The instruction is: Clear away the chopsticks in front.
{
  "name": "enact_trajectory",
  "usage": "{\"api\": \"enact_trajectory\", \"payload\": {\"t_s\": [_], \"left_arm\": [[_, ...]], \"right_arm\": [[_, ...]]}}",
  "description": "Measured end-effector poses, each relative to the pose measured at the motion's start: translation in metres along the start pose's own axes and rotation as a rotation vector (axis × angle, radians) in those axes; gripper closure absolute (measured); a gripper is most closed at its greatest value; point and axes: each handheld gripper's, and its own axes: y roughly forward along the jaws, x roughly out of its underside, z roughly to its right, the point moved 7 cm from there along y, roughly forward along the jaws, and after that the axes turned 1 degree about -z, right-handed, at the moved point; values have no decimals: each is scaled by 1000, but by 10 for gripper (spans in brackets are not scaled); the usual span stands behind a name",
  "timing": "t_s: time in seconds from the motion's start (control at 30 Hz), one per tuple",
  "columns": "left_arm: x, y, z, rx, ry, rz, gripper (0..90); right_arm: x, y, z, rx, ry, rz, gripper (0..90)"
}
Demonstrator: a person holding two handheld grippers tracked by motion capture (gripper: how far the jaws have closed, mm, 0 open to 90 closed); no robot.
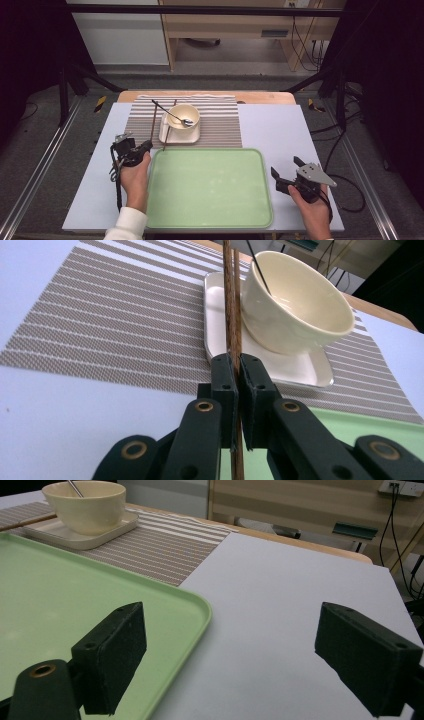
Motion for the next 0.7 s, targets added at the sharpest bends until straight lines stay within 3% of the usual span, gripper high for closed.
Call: {"api": "enact_trajectory", "payload": {"t_s": [0.13,0.33,0.7], "left_arm": [[10,-13,7,10,9,2,856],[19,-16,5,10,-17,-8,856],[29,-25,8,-15,-24,-34,856]], "right_arm": [[-1,-1,0,-3,-2,7,132],[-1,0,1,-6,4,6,131],[-2,-2,2,-7,18,14,130]]}}
